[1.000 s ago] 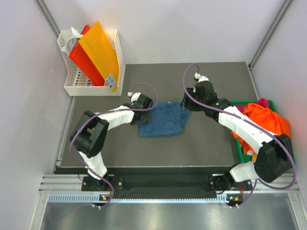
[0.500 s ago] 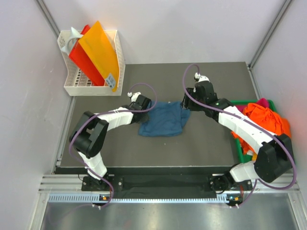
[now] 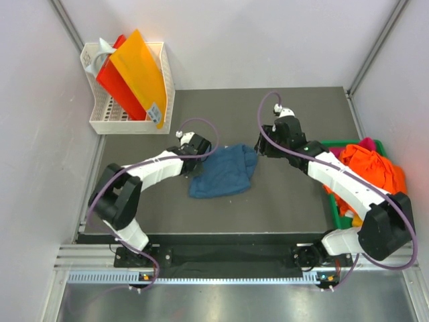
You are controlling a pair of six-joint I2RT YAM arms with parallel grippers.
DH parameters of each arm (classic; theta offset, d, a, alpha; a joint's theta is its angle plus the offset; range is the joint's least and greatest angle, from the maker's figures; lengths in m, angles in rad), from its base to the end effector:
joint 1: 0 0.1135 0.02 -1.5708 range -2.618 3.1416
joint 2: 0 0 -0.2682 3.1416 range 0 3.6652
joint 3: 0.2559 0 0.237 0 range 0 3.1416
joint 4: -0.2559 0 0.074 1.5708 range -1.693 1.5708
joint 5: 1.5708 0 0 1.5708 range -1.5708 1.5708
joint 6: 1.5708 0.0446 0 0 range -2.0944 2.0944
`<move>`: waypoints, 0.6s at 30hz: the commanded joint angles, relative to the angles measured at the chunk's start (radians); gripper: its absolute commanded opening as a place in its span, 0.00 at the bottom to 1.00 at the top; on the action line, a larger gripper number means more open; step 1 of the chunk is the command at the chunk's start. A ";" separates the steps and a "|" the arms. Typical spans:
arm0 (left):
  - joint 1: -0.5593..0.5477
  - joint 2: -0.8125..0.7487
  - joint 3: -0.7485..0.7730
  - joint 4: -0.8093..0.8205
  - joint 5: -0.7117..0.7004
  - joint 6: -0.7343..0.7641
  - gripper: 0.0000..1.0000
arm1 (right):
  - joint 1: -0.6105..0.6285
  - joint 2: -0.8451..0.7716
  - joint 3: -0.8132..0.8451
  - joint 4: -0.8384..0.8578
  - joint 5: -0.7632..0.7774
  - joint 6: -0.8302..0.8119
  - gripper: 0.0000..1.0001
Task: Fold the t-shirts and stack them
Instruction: Put the neatly folded tshirt into the corner of the board with the left arm
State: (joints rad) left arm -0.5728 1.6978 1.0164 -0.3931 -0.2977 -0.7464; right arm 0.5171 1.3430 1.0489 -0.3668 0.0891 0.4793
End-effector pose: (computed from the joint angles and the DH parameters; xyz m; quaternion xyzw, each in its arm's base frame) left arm 0.2805 -0.1654 0.1791 -0.1194 0.9519 -0.0352 0.2800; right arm 0.2538 0.1398 0.2930 0.0026 0.8976 0.1746 0.4047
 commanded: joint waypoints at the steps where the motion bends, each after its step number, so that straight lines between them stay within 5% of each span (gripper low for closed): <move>1: -0.010 -0.165 0.118 -0.300 -0.214 0.056 0.00 | 0.004 -0.041 -0.015 0.026 0.005 0.001 0.54; 7: 0.011 -0.199 0.206 -0.458 -0.359 0.047 0.00 | 0.006 -0.039 -0.035 0.058 -0.023 0.015 0.54; 18: 0.172 -0.098 0.154 -0.517 -0.345 -0.010 0.00 | 0.008 -0.048 -0.064 0.072 -0.045 0.024 0.54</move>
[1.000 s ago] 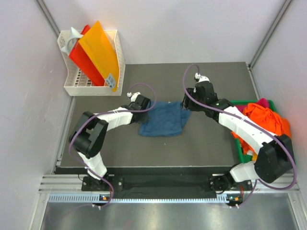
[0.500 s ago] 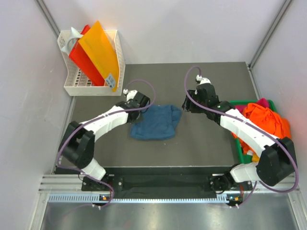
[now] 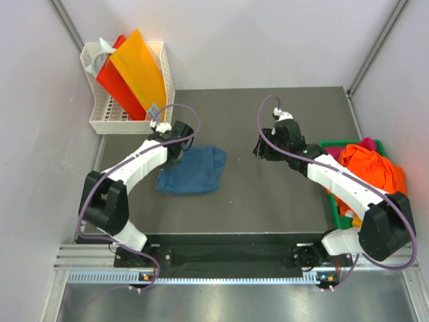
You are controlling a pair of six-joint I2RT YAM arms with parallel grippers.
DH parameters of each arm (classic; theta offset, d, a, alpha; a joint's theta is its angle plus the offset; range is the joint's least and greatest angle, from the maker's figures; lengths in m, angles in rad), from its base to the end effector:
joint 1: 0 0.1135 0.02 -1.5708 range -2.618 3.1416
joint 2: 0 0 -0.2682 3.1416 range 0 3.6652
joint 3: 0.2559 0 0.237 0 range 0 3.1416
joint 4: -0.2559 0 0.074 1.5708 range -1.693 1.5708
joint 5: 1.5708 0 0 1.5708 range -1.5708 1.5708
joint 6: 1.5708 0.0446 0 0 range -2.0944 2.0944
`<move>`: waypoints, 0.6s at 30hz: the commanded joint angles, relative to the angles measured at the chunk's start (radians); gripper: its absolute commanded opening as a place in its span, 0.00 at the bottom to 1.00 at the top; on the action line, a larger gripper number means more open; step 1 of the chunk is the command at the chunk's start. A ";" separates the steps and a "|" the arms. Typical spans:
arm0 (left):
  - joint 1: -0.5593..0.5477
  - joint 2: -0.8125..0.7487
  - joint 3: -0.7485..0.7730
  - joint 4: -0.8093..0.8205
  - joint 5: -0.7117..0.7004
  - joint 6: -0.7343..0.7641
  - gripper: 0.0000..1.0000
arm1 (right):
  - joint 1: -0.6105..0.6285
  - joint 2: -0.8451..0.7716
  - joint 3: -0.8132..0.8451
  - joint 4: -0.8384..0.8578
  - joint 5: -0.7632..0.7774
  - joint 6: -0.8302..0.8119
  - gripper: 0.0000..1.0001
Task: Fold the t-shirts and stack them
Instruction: Put the neatly folded tshirt into the corner of the board with the left arm
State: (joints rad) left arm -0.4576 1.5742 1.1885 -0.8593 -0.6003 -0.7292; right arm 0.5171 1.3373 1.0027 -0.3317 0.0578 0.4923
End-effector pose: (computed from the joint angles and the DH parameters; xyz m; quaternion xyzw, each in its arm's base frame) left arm 0.2725 -0.1061 0.2460 -0.1751 0.9275 0.1552 0.2916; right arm 0.2511 0.1398 0.2825 0.0015 0.8992 0.1885 0.3949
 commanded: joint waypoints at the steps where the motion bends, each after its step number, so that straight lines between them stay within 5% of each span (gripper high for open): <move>1: 0.097 0.036 -0.015 -0.049 -0.036 -0.033 0.00 | 0.006 -0.043 -0.021 0.039 -0.013 0.015 0.54; 18: 0.401 0.288 0.152 -0.011 0.019 0.001 0.00 | 0.006 -0.049 -0.065 0.065 -0.035 0.048 0.53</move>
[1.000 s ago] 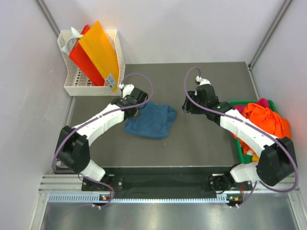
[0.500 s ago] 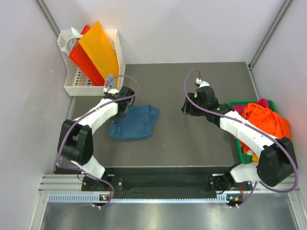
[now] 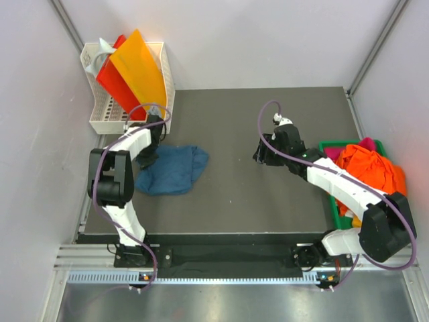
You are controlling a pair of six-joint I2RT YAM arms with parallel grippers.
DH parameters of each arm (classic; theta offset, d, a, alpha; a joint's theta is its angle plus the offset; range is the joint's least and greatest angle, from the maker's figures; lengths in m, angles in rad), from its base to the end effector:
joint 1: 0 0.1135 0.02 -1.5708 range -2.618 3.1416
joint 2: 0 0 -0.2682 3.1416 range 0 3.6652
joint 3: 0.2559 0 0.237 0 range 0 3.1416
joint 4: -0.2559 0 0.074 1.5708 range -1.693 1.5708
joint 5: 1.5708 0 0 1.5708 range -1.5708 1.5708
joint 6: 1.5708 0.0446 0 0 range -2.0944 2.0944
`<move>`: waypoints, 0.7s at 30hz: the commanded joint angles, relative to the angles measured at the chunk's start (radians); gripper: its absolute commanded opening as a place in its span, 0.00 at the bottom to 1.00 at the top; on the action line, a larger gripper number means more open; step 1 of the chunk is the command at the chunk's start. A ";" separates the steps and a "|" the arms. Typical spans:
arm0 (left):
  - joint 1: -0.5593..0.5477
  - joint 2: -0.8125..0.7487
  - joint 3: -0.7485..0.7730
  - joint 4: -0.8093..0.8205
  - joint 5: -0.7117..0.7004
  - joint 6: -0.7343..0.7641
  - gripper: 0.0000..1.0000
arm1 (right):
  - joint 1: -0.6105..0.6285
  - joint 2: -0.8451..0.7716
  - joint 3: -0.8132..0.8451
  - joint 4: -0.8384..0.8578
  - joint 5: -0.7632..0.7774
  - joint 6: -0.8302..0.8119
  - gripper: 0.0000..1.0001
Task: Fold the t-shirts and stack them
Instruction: Put the neatly folded tshirt into the corner of the board with the left arm
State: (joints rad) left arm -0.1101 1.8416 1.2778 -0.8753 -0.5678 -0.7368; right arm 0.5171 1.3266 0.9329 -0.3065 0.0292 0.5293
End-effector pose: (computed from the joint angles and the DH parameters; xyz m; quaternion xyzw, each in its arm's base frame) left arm 0.3329 -0.0127 0.1895 -0.3128 0.9056 0.2288 0.1724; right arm 0.2445 0.1376 0.2648 0.0117 0.9066 0.1992 0.3718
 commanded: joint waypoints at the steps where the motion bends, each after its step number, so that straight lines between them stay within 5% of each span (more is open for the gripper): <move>1: 0.062 0.025 0.066 0.006 -0.007 0.010 0.00 | 0.006 -0.038 0.004 0.037 -0.006 0.011 0.53; 21: 0.270 0.099 0.152 0.003 -0.003 0.017 0.00 | 0.006 -0.040 0.000 0.021 0.000 0.017 0.53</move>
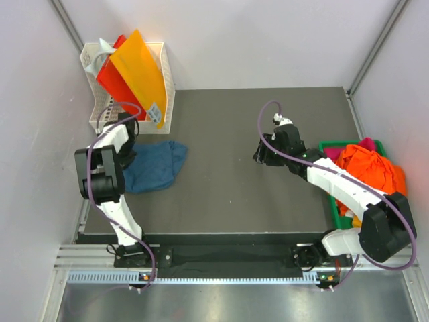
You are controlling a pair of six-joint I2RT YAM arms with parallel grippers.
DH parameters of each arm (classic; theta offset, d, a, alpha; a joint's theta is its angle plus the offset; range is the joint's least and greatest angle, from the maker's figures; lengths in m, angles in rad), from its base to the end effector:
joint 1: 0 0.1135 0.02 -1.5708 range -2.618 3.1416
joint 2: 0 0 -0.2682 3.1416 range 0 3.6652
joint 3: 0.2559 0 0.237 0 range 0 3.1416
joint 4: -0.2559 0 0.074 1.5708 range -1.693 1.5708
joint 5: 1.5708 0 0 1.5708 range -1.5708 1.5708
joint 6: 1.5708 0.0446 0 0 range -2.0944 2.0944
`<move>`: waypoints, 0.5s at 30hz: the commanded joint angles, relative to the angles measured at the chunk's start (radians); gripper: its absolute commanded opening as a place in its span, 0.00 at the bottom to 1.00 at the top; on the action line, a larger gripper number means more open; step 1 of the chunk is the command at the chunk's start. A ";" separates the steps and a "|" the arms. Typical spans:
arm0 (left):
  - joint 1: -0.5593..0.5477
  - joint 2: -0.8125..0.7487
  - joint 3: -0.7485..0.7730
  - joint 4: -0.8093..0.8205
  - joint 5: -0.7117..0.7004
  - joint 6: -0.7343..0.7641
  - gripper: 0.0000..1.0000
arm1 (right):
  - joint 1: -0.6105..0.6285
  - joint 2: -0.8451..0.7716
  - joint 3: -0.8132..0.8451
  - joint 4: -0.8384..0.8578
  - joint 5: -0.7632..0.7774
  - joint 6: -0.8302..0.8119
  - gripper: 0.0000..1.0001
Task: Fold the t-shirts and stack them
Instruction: Put the neatly folded tshirt into the corner of the board with the left arm
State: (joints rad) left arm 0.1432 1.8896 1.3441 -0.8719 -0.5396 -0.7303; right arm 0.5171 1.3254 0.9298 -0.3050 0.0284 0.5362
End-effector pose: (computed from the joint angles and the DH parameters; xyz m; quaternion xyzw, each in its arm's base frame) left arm 0.3415 0.0724 0.1896 -0.4250 0.8621 0.2330 0.1476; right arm 0.2442 0.1374 0.2642 0.0147 0.9066 0.2007 0.3708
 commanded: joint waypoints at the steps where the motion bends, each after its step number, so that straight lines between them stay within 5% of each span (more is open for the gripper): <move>1: 0.015 0.074 0.102 -0.015 -0.033 0.015 0.00 | 0.006 -0.038 0.000 0.018 0.001 0.010 0.53; 15: 0.059 0.181 0.263 -0.068 -0.037 0.008 0.00 | 0.008 -0.064 -0.019 -0.003 0.013 0.010 0.53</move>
State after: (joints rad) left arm 0.1577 2.0563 1.5665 -0.9276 -0.5625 -0.7082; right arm 0.5171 1.3075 0.9077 -0.3099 0.0296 0.5434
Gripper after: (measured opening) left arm 0.045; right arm 0.531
